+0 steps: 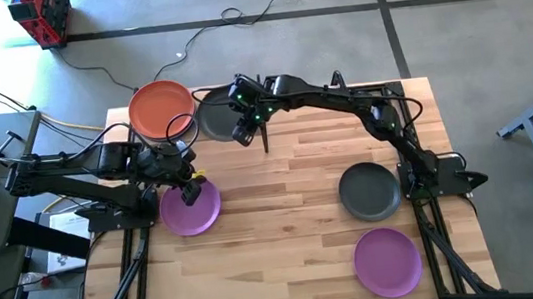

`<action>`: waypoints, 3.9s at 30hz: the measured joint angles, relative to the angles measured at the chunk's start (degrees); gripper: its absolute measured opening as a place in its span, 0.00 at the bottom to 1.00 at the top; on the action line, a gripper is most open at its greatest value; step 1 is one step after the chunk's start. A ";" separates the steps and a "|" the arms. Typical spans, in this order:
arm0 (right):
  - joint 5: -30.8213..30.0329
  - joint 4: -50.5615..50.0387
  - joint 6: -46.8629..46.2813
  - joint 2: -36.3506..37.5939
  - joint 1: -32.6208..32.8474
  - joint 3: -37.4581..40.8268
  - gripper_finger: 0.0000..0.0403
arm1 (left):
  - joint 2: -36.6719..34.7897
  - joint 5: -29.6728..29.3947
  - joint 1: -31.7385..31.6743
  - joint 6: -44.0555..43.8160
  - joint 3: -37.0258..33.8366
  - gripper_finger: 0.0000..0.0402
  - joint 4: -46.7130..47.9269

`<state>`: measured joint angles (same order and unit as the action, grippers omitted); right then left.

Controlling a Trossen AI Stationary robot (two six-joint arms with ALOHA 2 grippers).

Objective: Place and stack plates onto a shelf
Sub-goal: Put the bottom black plate on the shelf, then stack the left purple plate on top of the black plate on the shelf

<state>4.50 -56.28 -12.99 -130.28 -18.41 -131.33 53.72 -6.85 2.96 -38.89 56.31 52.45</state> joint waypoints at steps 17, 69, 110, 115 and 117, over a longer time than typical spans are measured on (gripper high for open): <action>0.08 5.40 -1.05 -2.19 -0.10 -0.06 0.23 | 0.01 0.07 0.00 0.04 0.00 0.00 0.04; -8.04 -3.54 -15.39 17.29 14.13 -3.69 0.23 | 17.33 4.42 12.45 -17.84 -0.02 0.00 5.92; -10.72 -16.94 -8.96 17.07 18.25 -3.67 0.23 | 39.12 4.07 11.30 -28.17 -0.02 0.28 0.38; -10.24 -16.91 -8.87 17.07 18.25 -3.67 0.23 | 42.31 4.28 11.30 -29.93 -0.02 0.28 0.28; -10.12 -17.04 -8.87 17.07 18.25 -3.67 0.23 | 43.35 4.46 11.30 -29.99 -0.02 0.28 0.27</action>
<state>-5.62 -73.32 -21.86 -113.21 -0.16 -135.00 97.07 -2.39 14.26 -68.88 56.29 52.72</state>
